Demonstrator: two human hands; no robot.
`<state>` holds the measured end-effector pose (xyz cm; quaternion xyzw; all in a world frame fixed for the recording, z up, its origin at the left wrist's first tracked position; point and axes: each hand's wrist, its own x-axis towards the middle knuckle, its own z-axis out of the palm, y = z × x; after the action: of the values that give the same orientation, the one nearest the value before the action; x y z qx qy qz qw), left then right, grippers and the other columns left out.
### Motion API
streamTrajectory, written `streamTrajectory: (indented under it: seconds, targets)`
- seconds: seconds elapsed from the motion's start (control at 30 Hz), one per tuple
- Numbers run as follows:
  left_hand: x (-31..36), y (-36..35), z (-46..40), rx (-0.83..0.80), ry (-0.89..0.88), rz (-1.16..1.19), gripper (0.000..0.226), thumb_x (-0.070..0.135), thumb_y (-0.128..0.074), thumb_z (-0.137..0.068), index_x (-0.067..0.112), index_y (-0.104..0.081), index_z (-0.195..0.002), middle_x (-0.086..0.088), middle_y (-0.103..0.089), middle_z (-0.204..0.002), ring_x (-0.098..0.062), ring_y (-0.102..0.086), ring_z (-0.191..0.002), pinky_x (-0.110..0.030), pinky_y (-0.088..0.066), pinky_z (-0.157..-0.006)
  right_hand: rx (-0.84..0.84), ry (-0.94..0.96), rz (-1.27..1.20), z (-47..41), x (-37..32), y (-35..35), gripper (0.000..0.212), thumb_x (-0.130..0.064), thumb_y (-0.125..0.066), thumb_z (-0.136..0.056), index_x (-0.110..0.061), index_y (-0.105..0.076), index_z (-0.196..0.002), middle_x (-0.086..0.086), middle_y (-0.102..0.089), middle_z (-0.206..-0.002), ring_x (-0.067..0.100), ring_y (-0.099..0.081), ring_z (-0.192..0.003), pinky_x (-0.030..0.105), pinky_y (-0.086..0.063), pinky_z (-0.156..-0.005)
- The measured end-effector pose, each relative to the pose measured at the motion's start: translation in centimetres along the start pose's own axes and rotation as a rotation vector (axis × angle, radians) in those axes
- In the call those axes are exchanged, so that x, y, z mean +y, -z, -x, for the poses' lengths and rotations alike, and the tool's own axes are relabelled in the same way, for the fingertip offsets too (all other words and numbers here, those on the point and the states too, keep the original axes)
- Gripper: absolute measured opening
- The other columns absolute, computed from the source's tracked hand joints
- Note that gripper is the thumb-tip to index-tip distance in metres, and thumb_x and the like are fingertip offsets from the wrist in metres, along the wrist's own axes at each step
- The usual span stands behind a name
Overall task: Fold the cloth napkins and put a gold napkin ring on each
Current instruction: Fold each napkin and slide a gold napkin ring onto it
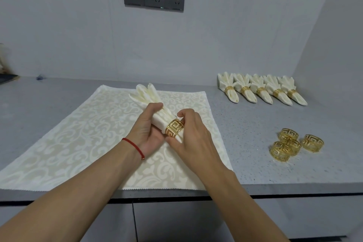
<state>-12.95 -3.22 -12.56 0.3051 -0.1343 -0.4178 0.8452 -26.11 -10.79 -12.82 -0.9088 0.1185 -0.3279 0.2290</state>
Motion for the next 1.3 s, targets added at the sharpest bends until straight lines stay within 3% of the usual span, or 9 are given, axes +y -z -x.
streamTrajectory:
  seconds: [0.3,0.6,0.7,0.77,0.83,0.9,1.0,1.13,1.3]
  targets:
    - [1.2,0.5,-0.5,0.0,-0.007,-0.416,0.033,0.035,-0.078,-0.085,0.013,-0.065,-0.106,-0.013,-0.069,-0.098,-0.027,-0.071,-0.093,-0.044,-0.056,-0.081,0.078,0.049,0.196,0.6,0.2,-0.9,0.057,-0.019,-0.082,-0.085,-0.014,-0.046,-0.129,0.002,-0.046,-0.119,0.017,-0.056,-0.081,0.029,-0.048,-0.063]
    - [1.1,0.0,-0.8,0.095,0.0,-0.349,0.025,0.009,-0.073,-0.09,-0.001,-0.066,-0.111,-0.016,-0.067,-0.1,-0.025,-0.072,-0.089,-0.035,-0.059,-0.072,-0.006,-0.062,0.051,0.6,0.1,-0.9,0.063,-0.029,-0.078,-0.088,-0.02,-0.037,-0.136,-0.005,-0.04,-0.126,0.015,-0.055,-0.094,0.024,-0.039,-0.074]
    - [1.5,0.5,-1.1,0.106,0.017,-0.616,0.052,0.036,-0.083,-0.083,0.0,-0.066,-0.116,-0.015,-0.073,-0.112,-0.025,-0.073,-0.099,-0.039,-0.059,-0.087,-0.027,-0.176,0.032,0.6,0.0,-1.1,0.066,-0.036,-0.076,-0.089,-0.022,-0.033,-0.137,-0.002,-0.042,-0.126,0.02,-0.057,-0.098,0.028,-0.041,-0.076]
    - [1.4,1.1,-1.4,0.259,-0.028,-0.844,0.075,0.06,-0.081,-0.075,0.01,-0.059,-0.127,-0.007,-0.072,-0.114,-0.021,-0.072,-0.102,-0.039,-0.056,-0.094,-0.02,-0.258,0.068,0.6,0.0,-1.2,0.067,-0.04,-0.074,-0.09,-0.021,-0.032,-0.137,0.0,-0.044,-0.127,0.022,-0.057,-0.102,0.029,-0.042,-0.076]
    - [1.0,2.0,-1.3,0.434,-0.19,-1.028,0.054,0.054,-0.074,-0.081,0.023,-0.057,-0.122,0.002,-0.068,-0.11,-0.017,-0.069,-0.098,-0.04,-0.056,-0.092,-0.077,-0.306,0.16,0.6,0.2,-1.3,0.072,-0.048,-0.071,-0.089,-0.019,-0.029,-0.139,0.001,-0.046,-0.127,0.022,-0.056,-0.108,0.031,-0.042,-0.077]
    - [0.3,2.9,-1.2,0.382,-0.294,-1.095,0.022,0.036,-0.071,-0.085,0.031,-0.066,-0.105,0.007,-0.069,-0.103,-0.018,-0.069,-0.094,-0.037,-0.055,-0.082,-0.188,-0.365,0.176,0.3,0.5,-1.2,0.079,-0.063,-0.064,-0.087,-0.019,-0.027,-0.14,0.0,-0.049,-0.125,0.023,-0.055,-0.112,0.035,-0.042,-0.078]
    - [-0.3,3.0,-0.7,0.263,-0.319,-1.133,0.007,0.03,-0.069,-0.086,0.033,-0.074,-0.09,0.012,-0.071,-0.096,-0.017,-0.071,-0.086,-0.032,-0.052,-0.071,-0.201,-0.453,-0.017,-1.0,1.4,-0.7,0.066,-0.07,-0.051,-0.091,-0.023,-0.031,-0.133,-0.005,-0.051,-0.121,0.021,-0.057,-0.108,0.037,-0.041,-0.081]
    - [0.0,2.2,-0.8,0.215,-0.344,-1.155,0.007,0.036,-0.072,-0.086,0.03,-0.075,-0.084,0.012,-0.073,-0.092,-0.015,-0.071,-0.077,-0.028,-0.051,-0.065,-0.083,-0.423,-0.372,-3.2,4.0,-0.9,0.025,-0.033,-0.05,-0.104,-0.032,-0.039,-0.127,-0.012,-0.056,-0.122,0.012,-0.06,-0.107,0.031,-0.045,-0.088]
    - [0.0,1.3,-0.8,0.157,-0.325,-1.174,0.022,0.032,-0.081,-0.084,0.015,-0.068,-0.08,0.001,-0.073,-0.084,-0.025,-0.072,-0.07,-0.035,-0.058,-0.068,-0.061,-0.495,-0.608,-4.3,5.9,-1.8,0.018,-0.032,-0.061,-0.099,-0.037,-0.058,-0.115,-0.007,-0.064,-0.085,0.009,-0.061,-0.069,0.032,-0.049,-0.07]
